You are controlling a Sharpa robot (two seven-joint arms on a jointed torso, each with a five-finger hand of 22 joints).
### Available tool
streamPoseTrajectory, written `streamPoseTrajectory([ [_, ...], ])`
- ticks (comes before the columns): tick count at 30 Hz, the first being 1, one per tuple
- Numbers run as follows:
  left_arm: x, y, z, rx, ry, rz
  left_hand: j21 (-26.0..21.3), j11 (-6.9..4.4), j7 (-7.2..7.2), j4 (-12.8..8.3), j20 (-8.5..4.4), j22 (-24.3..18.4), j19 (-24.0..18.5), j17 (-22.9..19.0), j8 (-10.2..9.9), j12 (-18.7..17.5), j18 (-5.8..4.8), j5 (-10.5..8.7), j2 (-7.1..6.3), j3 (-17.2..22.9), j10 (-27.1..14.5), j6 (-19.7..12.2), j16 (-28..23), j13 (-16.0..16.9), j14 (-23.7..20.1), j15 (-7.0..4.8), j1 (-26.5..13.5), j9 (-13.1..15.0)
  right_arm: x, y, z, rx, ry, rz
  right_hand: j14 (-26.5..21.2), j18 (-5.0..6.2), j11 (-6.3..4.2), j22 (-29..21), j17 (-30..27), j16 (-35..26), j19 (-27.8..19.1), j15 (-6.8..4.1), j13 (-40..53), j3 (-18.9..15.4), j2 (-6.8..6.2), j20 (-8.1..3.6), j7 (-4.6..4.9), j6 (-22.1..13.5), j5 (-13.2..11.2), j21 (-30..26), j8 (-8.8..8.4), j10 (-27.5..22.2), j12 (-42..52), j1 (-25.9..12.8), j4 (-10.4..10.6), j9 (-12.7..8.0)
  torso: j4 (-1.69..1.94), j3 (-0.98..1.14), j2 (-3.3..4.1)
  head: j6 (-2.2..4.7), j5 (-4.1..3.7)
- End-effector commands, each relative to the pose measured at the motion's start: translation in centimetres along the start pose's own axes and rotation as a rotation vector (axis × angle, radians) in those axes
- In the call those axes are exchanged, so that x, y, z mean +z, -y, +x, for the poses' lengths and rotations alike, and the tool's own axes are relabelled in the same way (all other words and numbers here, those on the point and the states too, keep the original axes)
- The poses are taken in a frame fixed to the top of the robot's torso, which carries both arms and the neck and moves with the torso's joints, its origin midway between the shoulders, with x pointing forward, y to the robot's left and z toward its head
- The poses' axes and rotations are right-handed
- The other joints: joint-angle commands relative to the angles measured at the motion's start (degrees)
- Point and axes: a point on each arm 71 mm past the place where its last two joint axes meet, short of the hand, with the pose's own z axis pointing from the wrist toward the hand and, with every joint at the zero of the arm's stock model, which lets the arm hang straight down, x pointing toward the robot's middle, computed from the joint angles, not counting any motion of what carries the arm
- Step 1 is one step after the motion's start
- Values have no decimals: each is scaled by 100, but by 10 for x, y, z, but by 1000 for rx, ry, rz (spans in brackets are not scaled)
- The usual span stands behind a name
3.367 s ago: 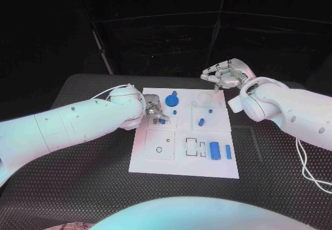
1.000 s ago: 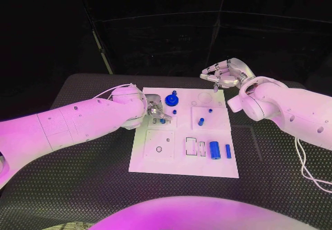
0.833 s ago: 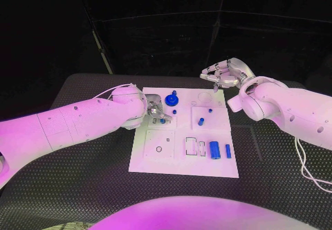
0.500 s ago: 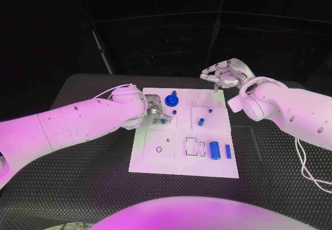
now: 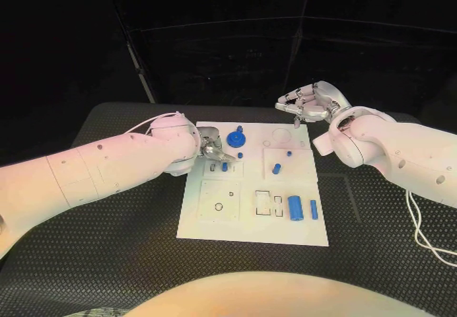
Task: Assemble the parts on the task board
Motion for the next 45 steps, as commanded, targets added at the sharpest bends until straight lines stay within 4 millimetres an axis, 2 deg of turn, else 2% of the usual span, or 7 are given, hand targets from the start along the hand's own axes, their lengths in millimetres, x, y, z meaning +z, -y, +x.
streamPoseTrajectory([
  [1,-6,-1,-10,-1,4,4,-152,38,56,10,-21,694,110,1510,-73,-256,-25,-14,-19,-125,-215,-186,18,-295,595,-5,30,-26,1,-1,-1,-1,0,-8,-17,50,-6,-5,4,-21,21,12,-5,13,6,20,-1,-22,32,-24,32,-35,21,-44,32,9,6,-2,-4,27,-16],
  [4,-12,-2,-22,-19,14,15,-310,115,145,25,22,546,9,1510,-242,-481,15,-11,-18,-265,-404,-366,18,-563,595,47,125,-124,1,0,-2,-2,2,-7,-17,50,-6,-5,4,-21,21,12,-5,13,6,20,-1,-22,32,-24,32,-35,21,-44,32,9,5,-4,-1,61,-14],
  [9,-22,-6,-45,-16,11,16,-621,307,372,161,154,267,-182,1510,-754,-756,89,-20,31,-590,-670,-734,18,-905,595,206,211,-455,2,1,-2,-4,4,-4,-17,50,-6,-5,4,-21,21,12,-5,13,6,20,-1,-22,32,-24,32,-35,21,-44,32,9,6,-3,-1,101,-21],
  [17,-21,-25,-89,-15,39,-43,-727,445,520,149,294,200,-215,1510,-1317,-781,118,-17,86,-969,-744,-776,18,-1017,595,329,685,-900,3,2,-2,-4,5,-2,-16,50,-5,-7,5,-21,22,12,-7,6,7,20,-1,-23,34,-26,35,-35,24,-50,41,9,3,3,2,175,7],
  [25,0,-39,-103,-41,51,-105,-724,431,505,158,302,218,-199,1510,-1422,-760,115,-20,89,-1155,-738,-657,18,-1038,595,326,850,-1017,3,1,-1,-2,2,-3,-16,50,-5,-7,5,-21,22,12,-7,6,7,20,-1,-23,34,-26,35,-35,24,-50,41,9,-22,-13,27,207,33],
  [37,20,-38,-89,-15,1,-146,-641,404,473,364,285,314,-129,1510,-1497,-674,91,-34,169,-1448,-657,-428,18,-991,595,304,859,-1133,4,2,0,-2,1,-2,-15,50,-6,-5,10,-19,24,12,-3,5,9,20,-1,-24,36,-25,36,-32,29,-49,42,9,-18,-18,25,187,32],
  [45,25,-35,-81,-2,-29,-145,-620,384,450,404,271,345,-108,1510,-1528,-638,84,-235,213,-1619,-621,-330,18,-972,595,290,833,-1180,5,2,1,-1,-2,-3,-12,49,-6,3,18,-14,28,11,0,5,13,20,-1,-25,41,-22,37,-29,34,-46,43,9,-15,-10,21,179,43],
])
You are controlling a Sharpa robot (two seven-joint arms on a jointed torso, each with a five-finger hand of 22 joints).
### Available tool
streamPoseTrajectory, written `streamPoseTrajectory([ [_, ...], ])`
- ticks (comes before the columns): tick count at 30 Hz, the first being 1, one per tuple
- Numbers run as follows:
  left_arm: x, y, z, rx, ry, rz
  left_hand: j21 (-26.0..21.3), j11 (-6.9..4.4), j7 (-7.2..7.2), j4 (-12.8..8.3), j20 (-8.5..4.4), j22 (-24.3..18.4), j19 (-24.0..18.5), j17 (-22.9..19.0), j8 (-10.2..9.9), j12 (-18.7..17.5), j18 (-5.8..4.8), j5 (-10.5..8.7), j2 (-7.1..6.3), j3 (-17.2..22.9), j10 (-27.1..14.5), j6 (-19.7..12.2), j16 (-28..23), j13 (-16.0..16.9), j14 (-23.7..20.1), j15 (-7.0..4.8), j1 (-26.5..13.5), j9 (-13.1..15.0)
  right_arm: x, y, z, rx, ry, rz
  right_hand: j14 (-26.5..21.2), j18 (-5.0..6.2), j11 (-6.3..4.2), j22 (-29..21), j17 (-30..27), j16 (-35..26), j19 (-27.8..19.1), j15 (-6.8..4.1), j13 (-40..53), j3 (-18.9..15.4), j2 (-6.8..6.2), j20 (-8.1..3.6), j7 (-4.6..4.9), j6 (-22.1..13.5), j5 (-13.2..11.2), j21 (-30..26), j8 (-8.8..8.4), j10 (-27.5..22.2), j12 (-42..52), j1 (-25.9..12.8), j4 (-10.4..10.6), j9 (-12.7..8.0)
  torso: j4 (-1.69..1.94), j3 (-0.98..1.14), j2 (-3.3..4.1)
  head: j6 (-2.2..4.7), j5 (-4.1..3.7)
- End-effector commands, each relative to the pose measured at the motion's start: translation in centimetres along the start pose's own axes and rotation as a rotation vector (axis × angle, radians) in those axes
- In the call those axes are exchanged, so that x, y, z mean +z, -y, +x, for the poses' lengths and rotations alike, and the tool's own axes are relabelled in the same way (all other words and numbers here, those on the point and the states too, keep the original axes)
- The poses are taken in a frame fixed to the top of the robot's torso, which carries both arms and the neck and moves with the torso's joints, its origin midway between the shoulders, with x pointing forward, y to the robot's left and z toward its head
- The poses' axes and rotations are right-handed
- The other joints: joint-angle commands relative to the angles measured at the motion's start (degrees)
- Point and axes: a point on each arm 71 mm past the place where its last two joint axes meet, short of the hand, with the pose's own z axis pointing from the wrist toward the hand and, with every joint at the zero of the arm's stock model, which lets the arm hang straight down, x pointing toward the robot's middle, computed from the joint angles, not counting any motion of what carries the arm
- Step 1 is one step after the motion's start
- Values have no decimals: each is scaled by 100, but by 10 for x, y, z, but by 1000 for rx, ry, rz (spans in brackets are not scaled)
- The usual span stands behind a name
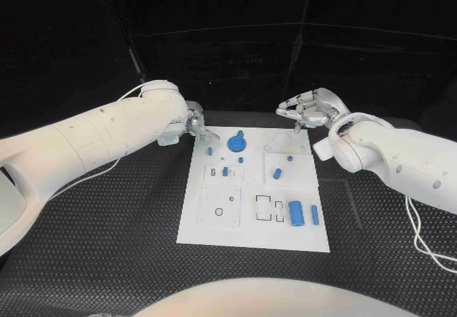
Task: Assemble the parts on the task board
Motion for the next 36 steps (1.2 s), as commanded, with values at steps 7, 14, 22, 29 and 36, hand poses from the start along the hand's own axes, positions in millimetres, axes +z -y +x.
streamPoseTrajectory([
  [7,3,4,8,34,-67,9,30,-16,-22,-25,-1,358,39,1509,-30,35,77,-18,91,-97,46,110,18,5,604,-15,53,-30,1,-3,1,1,-3,-20,7,42,-11,46,48,11,62,7,32,12,35,17,-5,-27,61,4,46,4,78,-14,40,10,3,5,-6,-14,10],
  [14,7,3,14,43,-89,-1,26,-24,-30,-63,-9,362,38,1509,-63,36,77,-16,159,-127,45,155,18,-4,604,-23,192,-61,1,-3,1,1,-3,-20,7,42,-11,46,48,11,62,7,32,12,35,17,-5,-27,61,4,46,4,78,-14,40,10,-1,3,-5,-24,8],
  [22,8,3,17,38,-100,-1,24,-30,-38,-83,-13,366,39,1509,-76,37,77,-15,211,-146,45,192,18,-9,604,-26,278,-78,1,-3,1,1,-3,-19,9,42,-12,49,46,11,67,5,27,13,39,16,-6,-27,74,6,49,4,78,-7,40,10,5,7,-3,-34,2],
  [29,8,5,18,34,-100,7,26,-35,-45,-97,-15,371,41,1509,-79,43,76,-14,250,-157,49,222,18,-6,604,-29,335,-85,2,-3,2,1,-4,-18,9,42,-12,49,46,11,67,5,27,13,39,16,-6,-27,74,6,49,4,78,-7,40,10,1,7,-5,-47,3],
  [36,8,6,18,18,-105,13,29,-41,-53,-111,-18,379,44,1509,-77,48,75,-14,302,-167,54,258,18,-6,604,-33,395,-89,2,-3,2,1,-4,-18,9,42,-12,49,46,11,67,5,27,13,39,16,-6,-27,74,6,49,4,78,-7,40,10,5,6,-4,-57,-3],
])
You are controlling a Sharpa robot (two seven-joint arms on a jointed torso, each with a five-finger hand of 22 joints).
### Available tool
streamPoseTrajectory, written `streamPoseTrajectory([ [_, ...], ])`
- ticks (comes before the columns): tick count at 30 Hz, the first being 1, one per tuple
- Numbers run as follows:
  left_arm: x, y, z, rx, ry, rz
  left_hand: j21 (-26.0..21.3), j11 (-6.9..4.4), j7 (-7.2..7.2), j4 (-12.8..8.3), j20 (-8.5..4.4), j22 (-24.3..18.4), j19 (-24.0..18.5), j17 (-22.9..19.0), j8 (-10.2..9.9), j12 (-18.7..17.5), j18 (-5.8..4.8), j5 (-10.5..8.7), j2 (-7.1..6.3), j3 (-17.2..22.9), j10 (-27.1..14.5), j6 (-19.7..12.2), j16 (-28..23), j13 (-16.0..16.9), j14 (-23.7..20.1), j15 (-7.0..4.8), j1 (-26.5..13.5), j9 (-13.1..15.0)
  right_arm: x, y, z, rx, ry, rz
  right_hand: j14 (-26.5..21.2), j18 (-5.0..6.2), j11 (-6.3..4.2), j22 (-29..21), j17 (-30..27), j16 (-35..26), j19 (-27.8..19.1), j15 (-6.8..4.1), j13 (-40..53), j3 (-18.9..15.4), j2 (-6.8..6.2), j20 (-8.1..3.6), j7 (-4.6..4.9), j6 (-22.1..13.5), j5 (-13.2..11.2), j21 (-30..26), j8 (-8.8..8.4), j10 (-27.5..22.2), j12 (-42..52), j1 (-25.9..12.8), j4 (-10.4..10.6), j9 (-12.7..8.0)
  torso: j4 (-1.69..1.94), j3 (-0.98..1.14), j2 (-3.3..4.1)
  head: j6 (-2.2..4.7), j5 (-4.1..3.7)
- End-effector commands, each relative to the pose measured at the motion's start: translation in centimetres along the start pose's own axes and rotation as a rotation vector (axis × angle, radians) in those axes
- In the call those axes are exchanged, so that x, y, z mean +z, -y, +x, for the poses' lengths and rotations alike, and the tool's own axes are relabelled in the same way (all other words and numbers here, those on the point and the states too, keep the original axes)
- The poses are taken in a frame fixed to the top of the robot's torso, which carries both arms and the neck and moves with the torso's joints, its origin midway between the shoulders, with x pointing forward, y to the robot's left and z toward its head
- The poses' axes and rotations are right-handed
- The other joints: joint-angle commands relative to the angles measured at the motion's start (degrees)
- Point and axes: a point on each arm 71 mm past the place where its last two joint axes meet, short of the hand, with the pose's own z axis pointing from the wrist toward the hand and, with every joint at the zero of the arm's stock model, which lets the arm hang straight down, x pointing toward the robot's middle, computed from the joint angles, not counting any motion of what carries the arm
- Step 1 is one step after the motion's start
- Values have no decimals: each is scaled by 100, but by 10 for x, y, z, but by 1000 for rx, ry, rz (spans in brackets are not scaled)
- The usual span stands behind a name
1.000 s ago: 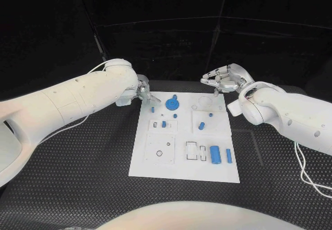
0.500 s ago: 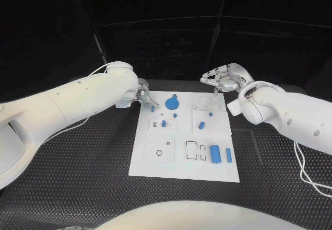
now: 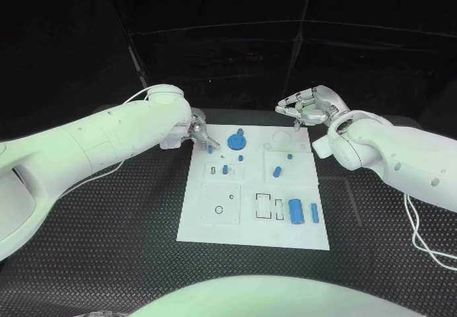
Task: Assemble the parts on the task board
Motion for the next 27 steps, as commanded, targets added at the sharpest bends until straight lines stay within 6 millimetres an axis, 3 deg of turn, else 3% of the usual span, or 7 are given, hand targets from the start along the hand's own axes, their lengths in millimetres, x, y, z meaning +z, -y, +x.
streamPoseTrajectory([
  [1,0,3,1,-17,-16,20,30,-23,5,-12,-18,378,44,1510,-25,21,74,-14,14,-35,38,63,18,2,604,-34,79,-6,1,-2,0,0,-3,-13,9,42,-12,6,3,11,45,5,2,-4,39,-6,-6,-27,20,6,28,4,30,-7,23,6,3,-1,-3,-4,-1],
  [11,0,3,2,-25,-30,27,20,-44,-19,-153,-33,386,43,1510,-22,20,75,-13,191,7,43,130,18,-16,604,-49,361,-12,1,-2,0,0,-4,-12,9,42,-12,6,3,11,45,5,2,-4,39,-6,-6,-27,20,6,28,4,30,-7,23,6,4,-1,-3,-21,-4],
  [23,-1,4,2,-36,-37,41,6,-51,-28,-312,-36,388,38,1510,-32,20,76,-12,310,74,54,177,18,-26,604,-49,602,-25,1,-1,0,-1,-3,-10,13,42,-14,4,7,13,50,3,1,-6,45,-8,-7,-26,37,4,33,7,37,1,25,6,2,-3,-3,-40,-2],
  [27,-1,4,2,-48,-34,47,-3,-81,-62,-606,-47,392,35,1510,-55,5,78,-13,493,325,51,169,18,-43,604,-69,1023,-37,1,-1,0,-1,-3,-10,13,42,-14,4,7,13,50,3,1,-6,45,-8,-7,-26,37,4,33,7,37,1,25,6,2,-3,-1,-44,-4],
])
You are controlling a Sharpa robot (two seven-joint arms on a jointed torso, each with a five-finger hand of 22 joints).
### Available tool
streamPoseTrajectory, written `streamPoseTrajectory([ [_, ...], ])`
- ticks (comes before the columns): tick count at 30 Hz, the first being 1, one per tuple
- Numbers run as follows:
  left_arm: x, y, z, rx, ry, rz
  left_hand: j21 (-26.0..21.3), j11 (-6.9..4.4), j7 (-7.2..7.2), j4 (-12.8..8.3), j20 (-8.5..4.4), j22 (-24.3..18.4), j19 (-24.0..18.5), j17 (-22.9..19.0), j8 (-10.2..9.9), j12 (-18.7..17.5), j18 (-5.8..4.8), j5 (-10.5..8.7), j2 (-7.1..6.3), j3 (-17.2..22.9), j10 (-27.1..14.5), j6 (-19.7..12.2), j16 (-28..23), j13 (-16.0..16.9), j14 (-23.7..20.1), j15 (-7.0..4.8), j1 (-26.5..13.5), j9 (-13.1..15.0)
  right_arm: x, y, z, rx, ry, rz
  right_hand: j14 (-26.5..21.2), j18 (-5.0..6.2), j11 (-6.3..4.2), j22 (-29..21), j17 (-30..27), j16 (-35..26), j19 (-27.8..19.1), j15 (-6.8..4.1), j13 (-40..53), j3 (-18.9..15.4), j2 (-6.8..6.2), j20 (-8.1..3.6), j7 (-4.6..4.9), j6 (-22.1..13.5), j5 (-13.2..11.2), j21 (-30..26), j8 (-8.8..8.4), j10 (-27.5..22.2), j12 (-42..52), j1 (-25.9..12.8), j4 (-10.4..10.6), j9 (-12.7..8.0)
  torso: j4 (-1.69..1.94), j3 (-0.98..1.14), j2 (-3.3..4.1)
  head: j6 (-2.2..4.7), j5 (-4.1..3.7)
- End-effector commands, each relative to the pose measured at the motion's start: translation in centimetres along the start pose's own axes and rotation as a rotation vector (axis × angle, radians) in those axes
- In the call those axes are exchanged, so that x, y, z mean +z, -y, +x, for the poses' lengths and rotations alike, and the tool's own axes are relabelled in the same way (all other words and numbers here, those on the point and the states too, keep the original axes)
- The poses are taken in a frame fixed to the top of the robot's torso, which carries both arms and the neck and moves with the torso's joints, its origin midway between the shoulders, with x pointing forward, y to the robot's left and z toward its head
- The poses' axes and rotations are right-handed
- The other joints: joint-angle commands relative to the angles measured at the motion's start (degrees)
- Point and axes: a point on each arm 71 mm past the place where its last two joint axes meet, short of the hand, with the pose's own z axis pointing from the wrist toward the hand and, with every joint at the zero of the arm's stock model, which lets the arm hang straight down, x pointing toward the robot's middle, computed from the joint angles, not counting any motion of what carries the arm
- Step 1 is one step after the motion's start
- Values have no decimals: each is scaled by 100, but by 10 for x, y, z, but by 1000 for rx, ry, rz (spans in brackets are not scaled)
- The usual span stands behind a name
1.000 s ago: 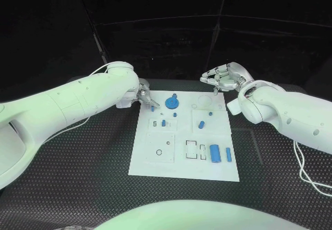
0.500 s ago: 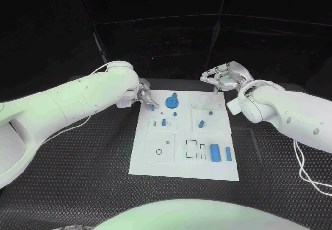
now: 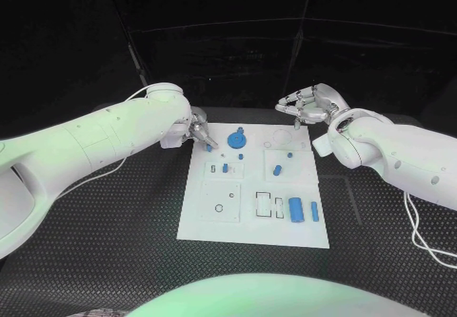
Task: Assemble the parts on the task board
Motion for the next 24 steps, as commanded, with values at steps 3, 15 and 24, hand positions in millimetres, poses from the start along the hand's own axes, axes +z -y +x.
streamPoseTrajectory([
  [3,-1,2,0,-24,-6,28,-7,-61,-52,-431,-49,397,15,1509,-17,-9,79,-13,193,404,5,27,18,-21,592,-79,564,5,1,-2,0,0,-5,-12,13,42,-14,5,8,12,51,4,2,-6,45,-8,-7,-26,38,4,35,7,38,1,26,7,-2,0,1,-12,-1],
  [15,-6,-1,0,-81,2,61,-57,-53,-40,-914,-51,387,-5,1509,79,-91,84,-22,166,1206,-10,-41,18,-102,592,-68,731,131,1,-2,0,-1,-4,-12,12,42,-14,6,5,10,52,3,5,-7,47,-9,-8,-26,41,5,37,10,41,1,28,7,6,0,-4,-48,3],
  [24,-23,-4,8,-150,23,108,-69,-57,-43,-1019,-54,404,5,1509,205,-102,85,-22,-13,1790,9,-92,18,-129,592,-73,400,262,0,0,-2,-2,-1,-9,12,42,-14,6,5,10,52,3,5,-7,47,-9,-8,-26,41,5,37,10,41,0,28,7,12,-1,-10,-43,11],
])
